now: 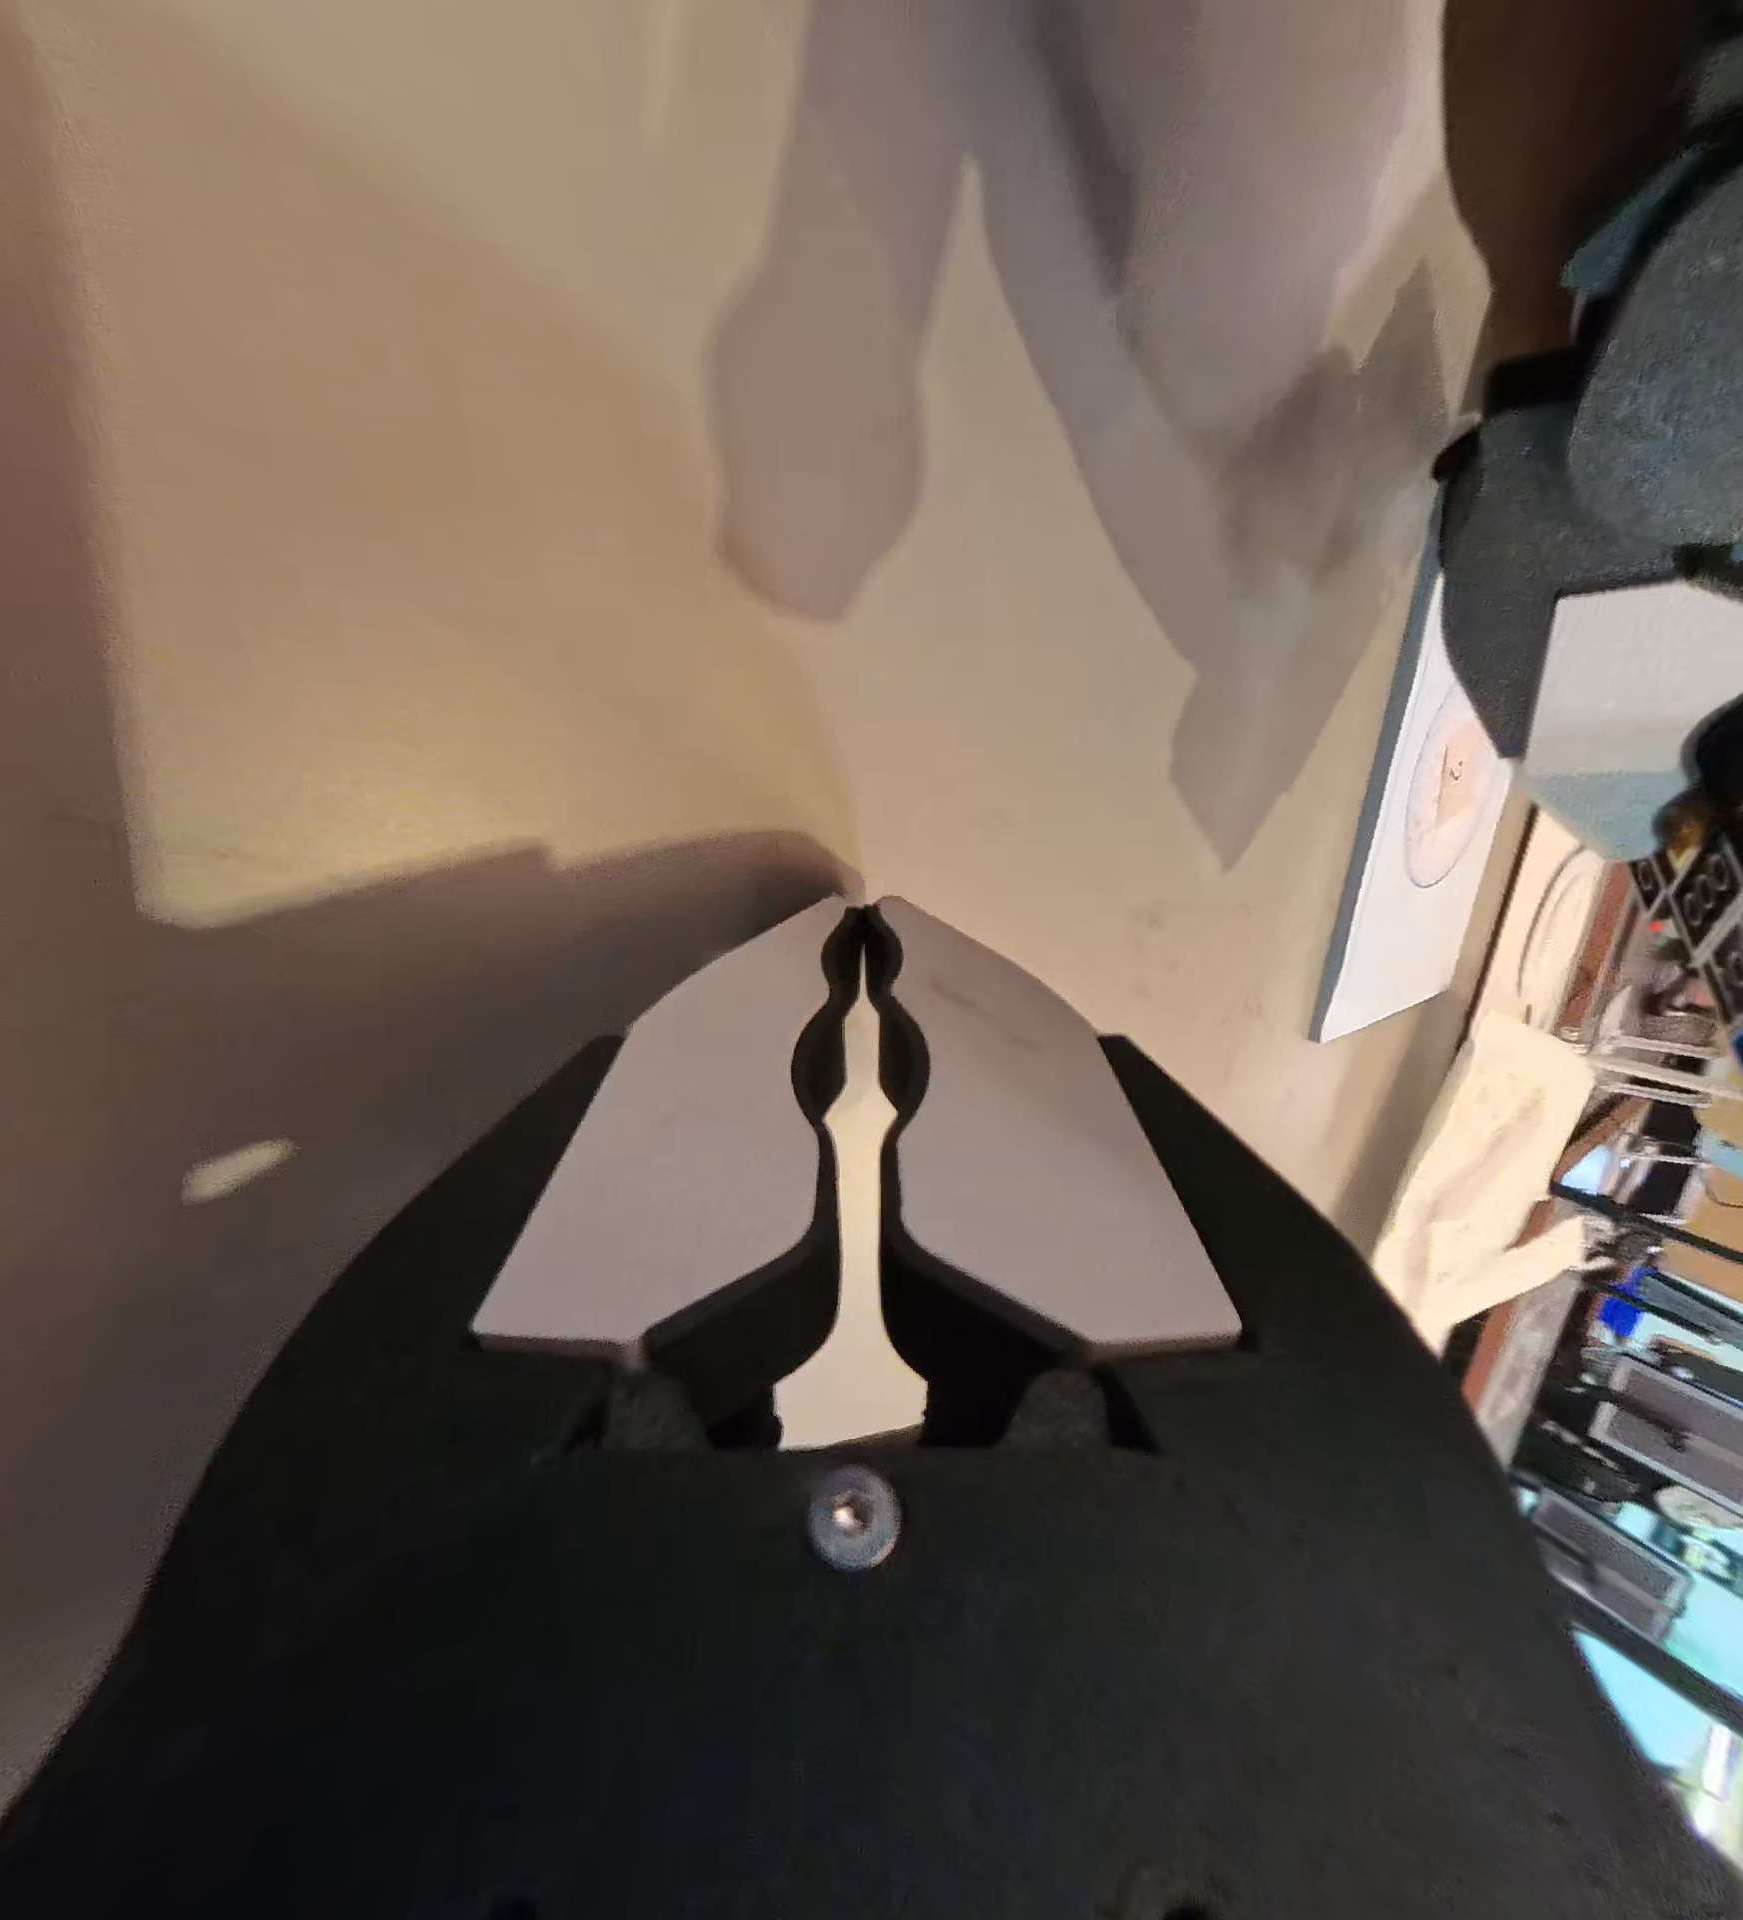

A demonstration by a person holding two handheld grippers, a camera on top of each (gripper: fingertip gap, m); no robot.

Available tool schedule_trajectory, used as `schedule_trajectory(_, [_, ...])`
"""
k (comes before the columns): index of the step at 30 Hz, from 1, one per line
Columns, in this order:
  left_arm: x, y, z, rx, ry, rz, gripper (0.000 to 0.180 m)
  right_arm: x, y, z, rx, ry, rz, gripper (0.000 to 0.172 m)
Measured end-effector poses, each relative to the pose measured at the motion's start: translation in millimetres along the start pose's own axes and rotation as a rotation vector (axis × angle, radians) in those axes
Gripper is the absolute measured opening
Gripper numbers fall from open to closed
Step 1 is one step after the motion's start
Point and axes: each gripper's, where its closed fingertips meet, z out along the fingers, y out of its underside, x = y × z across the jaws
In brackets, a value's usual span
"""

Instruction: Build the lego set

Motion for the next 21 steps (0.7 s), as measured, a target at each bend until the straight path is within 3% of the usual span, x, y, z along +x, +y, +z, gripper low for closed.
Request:
schedule_trajectory(6, [-1,1,0,-0.001,-0.003,0.000,0.028,1,7,-6,0.041,-0.025,0.115,0.011])
schedule_trajectory(15, [-2,5,1,-0.004,0.001,-0.007,0.028,2,34,-15,0.199,-0.119,0.606,0.017])
schedule_trajectory(21, [-5,9,3,-0.005,0.001,-0.012,0.028,12,48,-27,0.266,-0.103,0.711,0.020])
